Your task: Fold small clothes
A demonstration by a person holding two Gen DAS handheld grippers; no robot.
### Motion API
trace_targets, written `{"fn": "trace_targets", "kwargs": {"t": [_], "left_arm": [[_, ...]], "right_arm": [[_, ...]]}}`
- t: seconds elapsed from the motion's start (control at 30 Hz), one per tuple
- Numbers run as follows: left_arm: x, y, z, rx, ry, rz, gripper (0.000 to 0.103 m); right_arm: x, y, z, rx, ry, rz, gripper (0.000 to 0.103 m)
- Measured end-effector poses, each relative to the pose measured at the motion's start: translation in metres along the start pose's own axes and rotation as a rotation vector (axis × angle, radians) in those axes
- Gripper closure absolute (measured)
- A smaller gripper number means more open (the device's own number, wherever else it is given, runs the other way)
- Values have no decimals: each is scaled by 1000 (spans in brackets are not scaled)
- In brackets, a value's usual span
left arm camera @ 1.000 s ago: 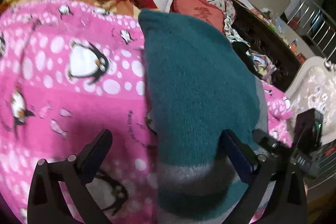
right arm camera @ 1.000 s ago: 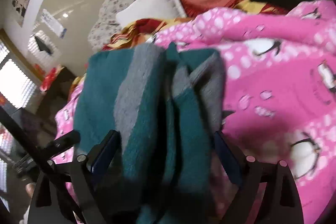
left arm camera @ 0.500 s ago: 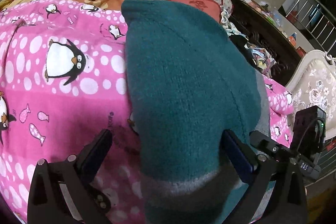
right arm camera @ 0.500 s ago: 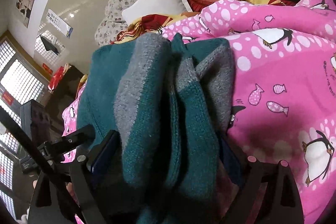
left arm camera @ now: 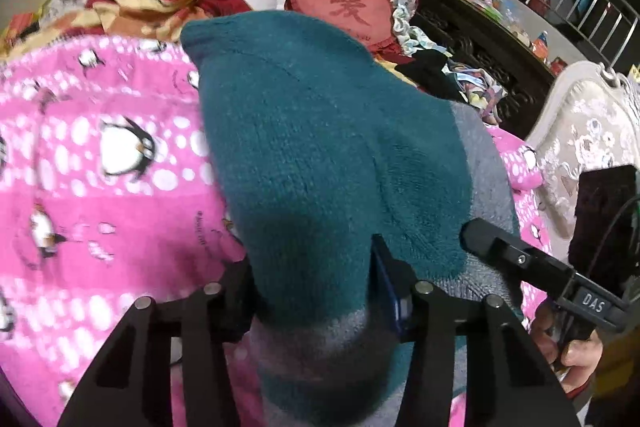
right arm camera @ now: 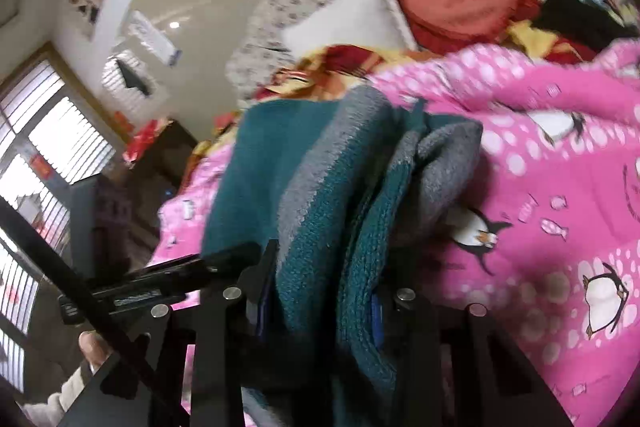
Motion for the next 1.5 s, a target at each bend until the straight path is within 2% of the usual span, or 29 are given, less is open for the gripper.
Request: {"fn": "trace_targets", "kwargs": {"t": [0.2, 0.4, 0.47, 0.5, 0.53, 0.57, 0.6, 0.63, 0.67, 0.73, 0.83, 0.93, 1.13, 1.23, 1.37, 1.5], "left_arm": [[73, 1, -5, -21, -13, -14, 53], [117, 12, 37, -15, 33, -50, 53], [114, 21, 63, -10, 60, -84, 51], [106, 28, 79, -6, 88, -110, 50], [98, 34, 91, 1, 113, -137, 49], [91, 43, 105, 3, 127, -180, 41], [92, 47, 110, 0, 95, -200, 37], [97, 48, 112, -10, 47, -209, 29], [104, 47, 111, -24, 27, -227, 26], [115, 43, 108, -33, 14, -247, 26], [132, 35, 99, -82, -52, -297, 26], [136, 30, 91, -112, -90, -342, 23], [120, 32, 81, -123, -118, -421, 22], [109, 38, 82, -103, -99, -411, 22], [99, 44, 81, -90, -96, -402, 13], [89, 48, 82, -72, -82, -389, 9]], "right_arm": [[24, 48, 6, -10, 4, -126, 63], [42, 83, 46, 18, 64, -213, 63], [35, 80, 66, 37, 104, -175, 63], [27, 73, 79, 36, 131, -130, 60], [18, 64, 93, 45, 164, -61, 60], [12, 56, 101, 61, 188, 2, 60], [8, 47, 110, 85, 207, 74, 59], [11, 46, 112, 80, 195, 75, 49], [16, 45, 111, 67, 182, 71, 49], [29, 52, 102, 70, 139, 61, 49], [39, 71, 87, 130, 92, 69, 49], [39, 96, 77, 174, 67, 19, 49], [3, 122, 83, 280, 103, 43, 49], [-6, 117, 90, 303, 114, 72, 49], [-19, 103, 95, 318, 130, 129, 49], [-36, 89, 103, 353, 179, 171, 49]]}}
Point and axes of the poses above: each gripper's, at about its wrist camera, not at the fingertips, and x roughly against the way its jaws point, y to its left, z to its underside, the point moved 4 cm from there along -x, roughly the way its jaws point, and after that the axes turned 11 degrees about -y, right-handed, at the moved point
